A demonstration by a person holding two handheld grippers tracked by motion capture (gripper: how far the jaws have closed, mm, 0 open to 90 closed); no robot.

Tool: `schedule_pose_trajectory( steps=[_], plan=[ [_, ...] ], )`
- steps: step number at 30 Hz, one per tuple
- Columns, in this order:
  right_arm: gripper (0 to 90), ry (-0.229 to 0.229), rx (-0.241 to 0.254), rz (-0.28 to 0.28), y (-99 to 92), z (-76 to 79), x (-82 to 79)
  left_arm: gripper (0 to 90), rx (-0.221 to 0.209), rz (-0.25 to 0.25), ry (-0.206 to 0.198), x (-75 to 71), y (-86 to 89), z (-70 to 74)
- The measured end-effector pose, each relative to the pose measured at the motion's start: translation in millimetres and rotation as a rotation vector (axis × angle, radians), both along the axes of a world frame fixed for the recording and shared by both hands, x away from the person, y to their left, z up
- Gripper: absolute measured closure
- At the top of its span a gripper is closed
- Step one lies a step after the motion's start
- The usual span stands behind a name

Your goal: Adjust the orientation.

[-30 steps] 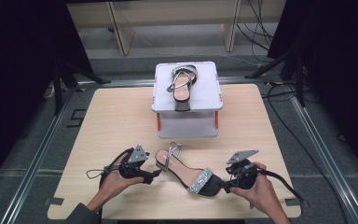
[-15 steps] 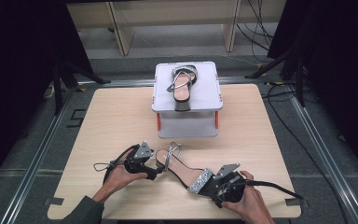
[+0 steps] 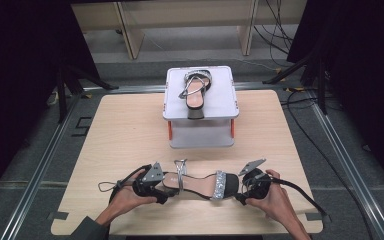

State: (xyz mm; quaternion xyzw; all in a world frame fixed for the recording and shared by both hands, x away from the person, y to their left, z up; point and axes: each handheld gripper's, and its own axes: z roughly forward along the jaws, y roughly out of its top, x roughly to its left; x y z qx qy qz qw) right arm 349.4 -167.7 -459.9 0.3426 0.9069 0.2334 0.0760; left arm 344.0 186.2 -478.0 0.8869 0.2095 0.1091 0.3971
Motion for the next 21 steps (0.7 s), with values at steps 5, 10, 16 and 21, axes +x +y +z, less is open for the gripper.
schedule_pose_trajectory(
  steps=[5,10,16,21],
  plan=[
    [31.6,0.001,0.017,-0.053,-5.5,-1.3,24.1,35.9,-0.017,-0.066,-0.011,-36.6,-12.8,0.5],
    [33.1,-0.019,0.031,-0.065,-4.2,-3.5,41.6,35.9,-0.030,-0.083,-0.006,-61.7,-24.8,0.8],
    [35.1,-0.034,0.052,-0.094,-1.4,-5.6,55.0,33.0,-0.046,-0.060,0.003,-78.4,-35.0,0.2],
    [34.9,-0.016,0.082,-0.142,-3.6,1.6,50.2,31.1,-0.048,-0.057,0.011,-83.7,-34.8,2.6]
  ],
)
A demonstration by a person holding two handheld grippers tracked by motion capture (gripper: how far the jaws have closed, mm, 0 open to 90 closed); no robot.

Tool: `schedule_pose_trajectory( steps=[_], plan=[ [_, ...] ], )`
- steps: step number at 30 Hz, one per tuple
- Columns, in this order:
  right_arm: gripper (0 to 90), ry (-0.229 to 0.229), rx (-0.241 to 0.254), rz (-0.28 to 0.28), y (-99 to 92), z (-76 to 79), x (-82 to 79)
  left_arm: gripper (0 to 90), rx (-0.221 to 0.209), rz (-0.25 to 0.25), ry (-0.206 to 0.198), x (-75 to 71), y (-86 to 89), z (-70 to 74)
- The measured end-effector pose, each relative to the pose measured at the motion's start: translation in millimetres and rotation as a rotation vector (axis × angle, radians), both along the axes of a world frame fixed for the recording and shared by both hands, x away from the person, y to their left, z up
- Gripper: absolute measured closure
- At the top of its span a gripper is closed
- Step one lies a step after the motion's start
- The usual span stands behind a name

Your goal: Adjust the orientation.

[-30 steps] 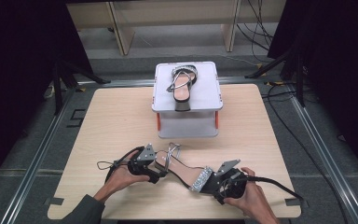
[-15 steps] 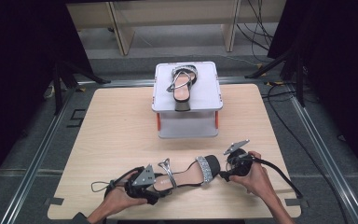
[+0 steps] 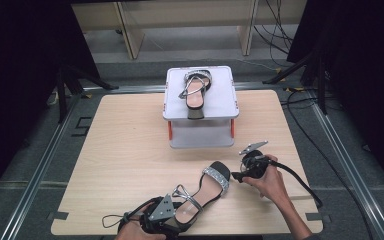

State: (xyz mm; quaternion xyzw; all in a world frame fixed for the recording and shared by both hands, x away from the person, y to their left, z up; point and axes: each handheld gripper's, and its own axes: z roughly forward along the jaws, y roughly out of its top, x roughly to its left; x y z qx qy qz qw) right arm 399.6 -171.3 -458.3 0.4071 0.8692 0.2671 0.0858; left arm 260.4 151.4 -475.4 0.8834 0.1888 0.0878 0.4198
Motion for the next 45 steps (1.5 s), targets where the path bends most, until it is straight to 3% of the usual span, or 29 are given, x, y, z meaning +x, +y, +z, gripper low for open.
schedule_pose_trajectory(
  steps=[2,3,4,6,7,8,9,10,12,13,14,15,16,17,18,19,20,21,26,30,34,35,36,37,41,44,45],
  plan=[
    [35.2,0.016,0.050,-0.027,-2.2,7.4,-11.4,30.8,-0.017,0.012,0.019,-3.2,3.7,1.4],
    [35.1,-0.010,0.045,-0.002,-5.3,9.8,-13.6,31.1,-0.008,-0.010,0.031,-3.6,7.1,2.9],
    [35.0,0.016,0.064,-0.023,-3.4,14.2,-23.1,31.9,-0.011,0.000,0.025,-5.8,8.3,1.6],
    [35.3,-0.049,0.063,0.049,-2.8,18.0,-35.3,34.6,0.009,0.004,-0.001,-9.0,11.2,1.1],
    [36.0,-0.031,0.073,0.054,-0.3,21.9,-43.9,36.2,0.011,0.006,-0.004,-9.9,11.8,2.1],
    [37.0,-0.044,0.092,0.068,2.6,21.9,-51.0,38.1,0.002,0.012,0.003,-10.8,12.0,1.9],
    [37.2,-0.020,0.088,0.081,5.4,24.3,-57.8,40.7,0.014,0.000,-0.009,-9.9,12.5,2.5],
    [37.0,-0.022,0.087,0.079,9.4,23.7,-63.6,41.0,-0.004,0.000,-0.004,-10.9,11.1,2.2],
    [37.0,-0.014,0.070,0.100,16.5,20.3,-70.7,42.4,0.023,-0.012,-0.031,-12.2,9.7,2.7],
    [36.9,-0.001,0.075,0.105,18.6,18.4,-71.4,43.0,0.039,-0.027,-0.022,-12.7,9.5,4.4],
    [36.9,-0.002,0.067,0.113,21.4,14.5,-71.1,43.1,0.060,-0.033,-0.031,-12.8,9.0,5.6],
    [36.9,0.005,0.064,0.122,24.1,10.9,-70.1,43.1,0.034,-0.018,-0.032,-14.1,6.2,4.1],
    [38.3,0.007,0.053,0.120,26.5,8.0,-68.9,43.1,0.045,-0.019,-0.015,-13.8,5.4,4.8],
    [40.8,0.002,0.049,0.118,28.1,6.1,-67.5,43.0,0.057,-0.017,-0.039,-12.7,4.1,4.8],
    [44.1,-0.001,0.058,0.113,29.3,4.6,-65.7,43.0,0.048,-0.012,-0.015,-13.0,1.9,4.8],
    [47.8,0.000,0.056,0.114,29.0,5.4,-63.1,42.9,0.056,-0.010,-0.025,-12.3,-1.1,5.4],
    [51.7,-0.030,0.062,0.119,28.2,4.3,-58.5,42.8,0.041,0.008,-0.009,-13.4,-4.4,4.7],
    [54.9,-0.026,0.058,0.110,27.4,5.8,-56.0,42.7,0.047,0.019,-0.030,-13.3,-7.2,4.4],
    [59.3,-0.031,0.066,0.107,26.4,6.5,-41.8,42.1,0.048,0.026,-0.021,-13.0,-21.7,4.6],
    [62.4,-0.037,0.055,0.101,24.6,7.3,-26.9,46.8,0.021,-0.012,-0.016,-14.8,-41.2,2.8],
    [64.9,-0.042,0.066,0.091,24.3,7.2,-17.1,47.1,0.045,-0.034,-0.013,-15.6,-61.7,-0.3],
    [65.3,-0.038,0.050,0.095,23.5,8.3,-15.1,46.6,0.053,-0.042,-0.021,-15.5,-63.6,-0.4],
    [65.0,-0.065,0.054,0.118,23.4,6.9,-12.4,46.0,0.052,-0.043,-0.017,-16.0,-63.6,-0.2],
    [63.5,-0.043,0.058,0.106,24.1,7.1,-13.1,45.5,0.054,-0.045,-0.022,-16.5,-61.9,0.8],
    [57.6,-0.060,0.081,0.098,20.6,11.9,-16.4,42.2,0.041,-0.009,-0.017,-16.0,-47.2,7.1],
    [56.4,-0.051,0.101,0.078,11.3,25.6,-25.4,38.0,0.030,0.032,-0.022,-13.3,-33.8,8.9],
    [56.4,-0.070,0.110,0.083,8.9,26.8,-27.6,36.1,0.032,0.045,-0.028,-12.4,-28.4,8.9]
  ],
)
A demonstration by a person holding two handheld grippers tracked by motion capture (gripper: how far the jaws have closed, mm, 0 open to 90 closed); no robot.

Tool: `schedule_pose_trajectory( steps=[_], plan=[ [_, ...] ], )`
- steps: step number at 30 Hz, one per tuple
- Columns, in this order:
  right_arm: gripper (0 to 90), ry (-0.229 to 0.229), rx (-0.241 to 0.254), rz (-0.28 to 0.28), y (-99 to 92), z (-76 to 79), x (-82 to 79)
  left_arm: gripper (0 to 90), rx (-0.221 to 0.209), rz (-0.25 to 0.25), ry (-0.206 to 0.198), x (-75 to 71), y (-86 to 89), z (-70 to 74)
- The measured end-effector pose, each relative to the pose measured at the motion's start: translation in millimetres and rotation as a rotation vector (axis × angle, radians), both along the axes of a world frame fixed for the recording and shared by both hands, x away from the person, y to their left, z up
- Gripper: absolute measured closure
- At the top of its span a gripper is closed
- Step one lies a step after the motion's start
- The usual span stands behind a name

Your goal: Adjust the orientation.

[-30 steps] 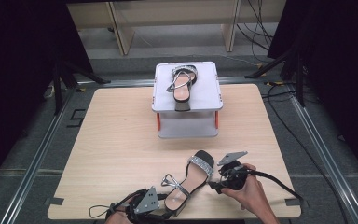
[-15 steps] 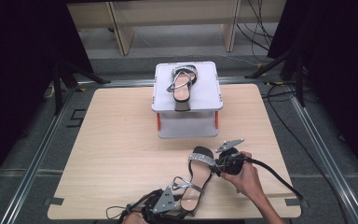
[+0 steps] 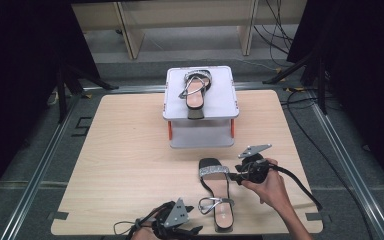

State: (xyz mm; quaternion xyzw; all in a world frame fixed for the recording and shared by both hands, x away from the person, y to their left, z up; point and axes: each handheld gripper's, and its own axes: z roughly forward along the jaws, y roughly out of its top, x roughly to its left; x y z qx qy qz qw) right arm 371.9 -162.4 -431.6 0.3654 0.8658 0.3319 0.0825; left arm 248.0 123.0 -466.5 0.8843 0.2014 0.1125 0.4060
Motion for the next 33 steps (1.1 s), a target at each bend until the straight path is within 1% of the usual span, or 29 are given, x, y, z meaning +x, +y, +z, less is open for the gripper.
schedule_pose_trajectory(
  steps=[1,2,3,4,5,6,7,8,9,10,11,13,14,15,16,17,18,19,20,21,22,23,24,26,27,28,29,30,33],
  plan=[
    [56.4,0.010,0.000,-0.003,-3.1,4.7,-4.5,34.4,0.010,0.023,-0.003,1.3,7.2,0.1],
    [56.5,-0.014,0.014,-0.003,-6.2,7.0,-9.9,33.1,-0.001,0.038,-0.010,2.1,11.1,-0.8],
    [56.5,0.005,0.028,-0.007,-7.4,9.2,-14.2,32.2,0.014,0.059,-0.012,3.7,17.3,0.0],
    [56.5,0.016,0.017,0.003,-10.2,12.7,-19.1,31.3,0.019,0.073,-0.019,5.9,23.8,0.3],
    [56.5,0.006,0.027,-0.008,-11.1,12.7,-24.6,30.5,0.016,0.094,-0.021,7.6,29.9,0.8],
    [56.5,0.001,0.023,0.004,-12.8,13.0,-28.8,29.2,0.010,0.118,-0.027,9.2,35.9,1.0],
    [56.4,0.014,0.015,0.002,-13.6,14.0,-34.5,28.1,0.008,0.138,-0.030,10.9,42.1,1.8],
    [56.3,0.006,0.001,0.019,-15.1,14.2,-38.3,27.3,0.007,0.154,-0.020,13.0,49.8,2.8],
    [55.8,0.008,0.016,0.011,-14.2,13.4,-44.3,26.2,0.009,0.168,-0.036,14.4,53.7,2.6],
    [55.6,0.024,0.007,0.017,-14.5,14.8,-47.5,25.3,-0.009,0.192,-0.024,15.0,57.7,2.0],
    [55.3,0.022,0.013,0.021,-14.1,14.4,-50.8,24.0,0.008,0.202,-0.016,17.0,63.2,1.9],
    [55.1,0.025,0.012,0.031,-13.3,13.6,-56.8,22.1,0.027,0.234,-0.044,21.4,73.3,1.5],
    [54.8,0.035,0.017,0.035,-12.9,13.2,-59.2,22.0,0.028,0.248,-0.048,23.3,78.3,1.3],
    [54.5,0.018,0.006,0.039,-13.2,12.1,-61.2,22.0,0.011,0.269,-0.033,24.4,82.6,0.7],
    [54.4,0.039,0.015,0.038,-12.6,12.1,-64.2,22.0,0.024,0.282,-0.044,27.3,91.7,1.9],
    [54.3,0.038,0.015,0.053,-12.9,11.3,-67.5,21.9,0.022,0.303,-0.052,28.5,96.7,1.7],
    [54.3,0.042,0.028,0.043,-12.5,11.7,-71.0,21.8,0.008,0.318,-0.048,29.0,99.9,1.3],
    [54.4,0.051,0.024,0.053,-13.0,12.4,-72.6,21.7,0.022,0.324,-0.044,30.2,106.3,2.3],
    [54.4,0.065,0.033,0.057,-12.2,12.0,-75.6,21.6,0.016,0.338,-0.049,30.6,109.9,1.9],
    [54.5,0.053,0.047,0.060,-11.3,10.5,-77.2,21.4,0.002,0.357,-0.048,30.9,114.0,1.0],
    [54.7,0.068,0.037,0.064,-11.5,11.7,-80.3,21.1,0.005,0.373,-0.056,31.7,118.6,0.1],
    [55.0,0.079,0.051,0.067,-10.9,11.8,-82.6,21.1,0.010,0.380,-0.046,32.0,123.1,0.0],
    [55.1,0.073,0.063,0.073,-10.8,10.8,-83.9,21.1,0.017,0.393,-0.054,32.6,126.8,-1.2],
    [55.7,0.074,0.063,0.091,-11.1,11.5,-86.0,21.1,0.024,0.400,-0.041,32.8,133.5,-2.4],
    [55.7,0.076,0.068,0.095,-10.0,10.4,-87.1,21.1,0.004,0.410,-0.033,32.2,133.9,-3.4],
    [55.8,0.093,0.057,0.101,-9.5,10.5,-87.8,21.0,0.027,0.407,-0.034,32.8,136.8,-3.2],
    [56.3,0.080,0.057,0.107,-8.7,9.1,-87.7,21.0,0.026,0.414,-0.035,32.5,138.1,-3.7],
    [56.9,0.092,0.061,0.100,-6.5,7.6,-88.8,20.9,0.021,0.414,-0.032,32.7,138.4,-4.3],
    [59.9,0.081,0.050,0.111,-1.7,4.5,-86.6,20.9,0.011,0.415,-0.025,32.2,137.7,-5.0]
  ],
)
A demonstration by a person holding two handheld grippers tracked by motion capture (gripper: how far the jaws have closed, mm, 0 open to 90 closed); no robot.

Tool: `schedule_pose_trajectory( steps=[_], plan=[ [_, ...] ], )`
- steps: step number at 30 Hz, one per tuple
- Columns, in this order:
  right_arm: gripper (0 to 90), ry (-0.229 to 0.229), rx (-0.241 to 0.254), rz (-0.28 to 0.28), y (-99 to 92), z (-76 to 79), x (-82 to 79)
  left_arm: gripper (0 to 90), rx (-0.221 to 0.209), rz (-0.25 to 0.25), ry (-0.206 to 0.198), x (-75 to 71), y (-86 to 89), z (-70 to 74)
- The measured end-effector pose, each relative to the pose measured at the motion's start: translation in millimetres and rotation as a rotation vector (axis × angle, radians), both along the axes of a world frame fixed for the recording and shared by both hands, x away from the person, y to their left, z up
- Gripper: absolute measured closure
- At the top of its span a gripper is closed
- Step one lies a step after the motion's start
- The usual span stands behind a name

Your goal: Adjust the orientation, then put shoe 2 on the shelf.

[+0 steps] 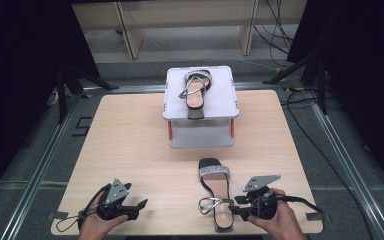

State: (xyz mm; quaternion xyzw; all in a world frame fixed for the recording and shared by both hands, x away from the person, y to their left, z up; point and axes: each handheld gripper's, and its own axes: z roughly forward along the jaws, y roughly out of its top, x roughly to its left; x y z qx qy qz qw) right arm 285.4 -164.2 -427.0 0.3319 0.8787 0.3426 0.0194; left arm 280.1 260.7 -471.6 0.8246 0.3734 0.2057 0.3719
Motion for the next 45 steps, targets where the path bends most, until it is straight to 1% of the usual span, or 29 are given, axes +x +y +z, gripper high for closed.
schedule_pose_trajectory(
  steps=[1,2,3,4,5,7,8,9,10,12,14,15,17,19,20,21,22,24,25,26,27,28,29,31,33,34,35,39,45],
  plan=[
    [61.1,0.004,-0.006,0.007,2.0,-1.6,1.9,20.9,-0.014,0.000,0.004,-0.2,-1.3,-0.8],
    [62.8,-0.012,-0.011,0.009,4.7,-3.9,3.8,20.9,0.012,-0.009,-0.001,0.5,-0.6,-0.3],
    [63.9,-0.014,-0.037,0.013,6.4,-3.7,5.9,20.9,0.001,-0.009,-0.004,-0.1,-1.5,-0.7],
    [67.2,-0.036,-0.040,0.024,8.6,-5.0,8.7,20.9,0.010,-0.012,-0.006,0.0,-1.4,-0.7],
    [69.9,-0.021,-0.039,0.022,10.0,-3.7,8.9,20.9,0.012,-0.012,-0.002,-0.2,-1.6,-0.7],
    [74.5,-0.046,-0.055,0.036,12.4,-4.2,11.8,20.9,0.027,-0.018,-0.002,0.0,-0.6,-0.6],
    [76.3,-0.031,-0.060,0.035,12.9,-4.1,13.4,20.8,0.025,-0.014,-0.004,0.1,-0.8,-0.9],
    [78.8,-0.050,-0.054,0.033,13.9,-6.5,15.9,20.9,0.029,-0.015,-0.003,0.4,-0.6,-0.9],
    [80.3,-0.032,-0.064,0.037,13.8,-5.4,17.4,20.8,0.029,-0.018,0.000,0.7,-0.2,-0.5],
    [82.2,-0.029,-0.073,0.047,15.3,-4.0,20.0,20.9,0.008,-0.010,-0.005,0.7,-0.4,-0.7],
    [82.7,-0.047,-0.091,0.071,16.2,-3.1,23.9,20.8,0.013,-0.009,-0.004,1.3,0.7,-0.7],
    [82.9,-0.027,-0.074,0.074,17.7,-2.8,24.9,20.8,0.025,-0.013,-0.003,1.6,2.0,-0.4],
    [83.2,0.022,-0.073,0.074,17.1,0.2,27.5,20.8,0.021,-0.009,-0.003,0.8,2.4,-0.6],
    [83.2,0.009,-0.075,0.087,16.1,3.1,30.4,20.9,0.009,-0.009,-0.008,0.4,2.6,-1.0],
    [83.3,0.018,-0.082,0.086,16.2,7.3,29.9,20.9,0.012,-0.011,-0.001,0.5,3.1,-0.6],
    [83.3,0.021,-0.072,0.092,16.7,10.9,30.1,20.9,-0.007,-0.002,0.000,0.2,2.4,-1.4],
    [83.4,0.043,-0.067,0.101,17.3,16.0,30.5,20.8,-0.003,-0.002,-0.001,0.2,2.8,-1.3],
    [83.6,0.049,-0.067,0.100,19.1,25.6,34.6,20.8,-0.003,-0.002,0.001,-0.3,2.8,-1.2],
    [83.7,0.034,-0.061,0.123,20.4,30.6,37.6,20.8,0.010,-0.008,-0.015,0.1,3.5,-0.7],
    [83.8,0.051,-0.073,0.103,21.8,37.6,38.0,20.8,0.004,-0.009,-0.012,-0.3,3.5,-0.2],
    [83.9,0.048,-0.060,0.124,22.9,43.0,41.4,20.8,-0.016,-0.005,-0.014,-0.7,2.8,-0.5],
    [83.9,0.057,-0.046,0.148,23.6,50.2,45.9,20.8,0.006,-0.010,-0.012,-0.1,4.3,0.2],
    [84.0,0.051,-0.054,0.136,24.3,55.1,47.2,20.7,-0.004,-0.006,-0.009,-0.1,3.9,0.0],
    [84.2,0.048,-0.060,0.155,25.9,65.1,53.7,20.6,-0.001,-0.008,-0.004,0.4,4.6,-0.4],
    [84.3,0.057,-0.068,0.162,27.3,74.6,58.5,20.5,0.014,-0.012,-0.006,0.5,6.0,0.0],
    [84.3,0.077,-0.076,0.131,28.0,79.9,58.2,20.5,0.011,-0.012,-0.009,0.4,6.1,-0.1],
    [84.4,0.049,-0.079,0.165,28.2,82.8,62.0,20.5,0.010,-0.012,-0.010,0.2,6.3,-0.1],
    [84.7,0.051,-0.110,0.162,29.2,98.4,64.8,20.5,0.005,-0.006,-0.009,0.0,7.0,-0.2],
    [85.0,0.033,-0.120,0.165,28.3,128.2,65.9,20.4,-0.004,-0.003,-0.007,-0.1,6.7,-0.7]
  ],
)
